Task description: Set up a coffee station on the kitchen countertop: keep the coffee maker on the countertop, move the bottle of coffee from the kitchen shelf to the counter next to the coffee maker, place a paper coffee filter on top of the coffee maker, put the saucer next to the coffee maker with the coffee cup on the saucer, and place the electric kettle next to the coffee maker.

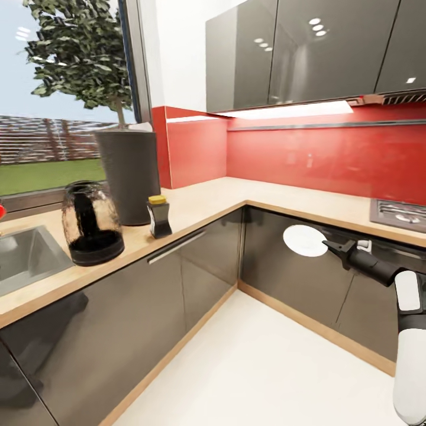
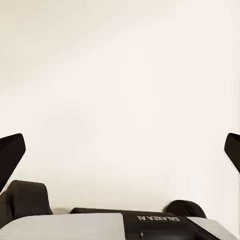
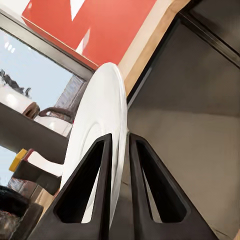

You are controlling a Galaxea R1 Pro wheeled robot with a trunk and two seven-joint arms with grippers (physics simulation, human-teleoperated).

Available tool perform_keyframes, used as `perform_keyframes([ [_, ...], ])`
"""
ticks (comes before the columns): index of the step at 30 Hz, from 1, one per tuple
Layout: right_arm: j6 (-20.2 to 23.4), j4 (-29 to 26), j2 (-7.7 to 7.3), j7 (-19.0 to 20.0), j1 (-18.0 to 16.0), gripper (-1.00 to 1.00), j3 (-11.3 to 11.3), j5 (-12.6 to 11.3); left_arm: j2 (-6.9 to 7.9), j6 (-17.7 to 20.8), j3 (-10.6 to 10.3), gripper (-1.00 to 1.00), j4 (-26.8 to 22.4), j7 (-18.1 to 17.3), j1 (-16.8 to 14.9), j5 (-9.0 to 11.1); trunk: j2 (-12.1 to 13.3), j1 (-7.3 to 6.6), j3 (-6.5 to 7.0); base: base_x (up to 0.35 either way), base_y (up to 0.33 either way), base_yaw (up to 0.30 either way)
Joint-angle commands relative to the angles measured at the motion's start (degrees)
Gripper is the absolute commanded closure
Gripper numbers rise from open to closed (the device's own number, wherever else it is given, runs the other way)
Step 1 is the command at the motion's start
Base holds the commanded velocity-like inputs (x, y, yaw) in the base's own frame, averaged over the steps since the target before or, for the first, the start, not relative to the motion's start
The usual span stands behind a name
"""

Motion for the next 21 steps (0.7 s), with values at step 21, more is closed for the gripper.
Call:
perform_keyframes([
  [21,0.3,0.1,0.0,0.5,0.0,1.0,-0.1,0.1,0.01,0.4,-0.5,-1.0,0.0,-0.2,0.0,0.6,0.0,0.01,-0.06,0.07,-0.112,0.253],
])
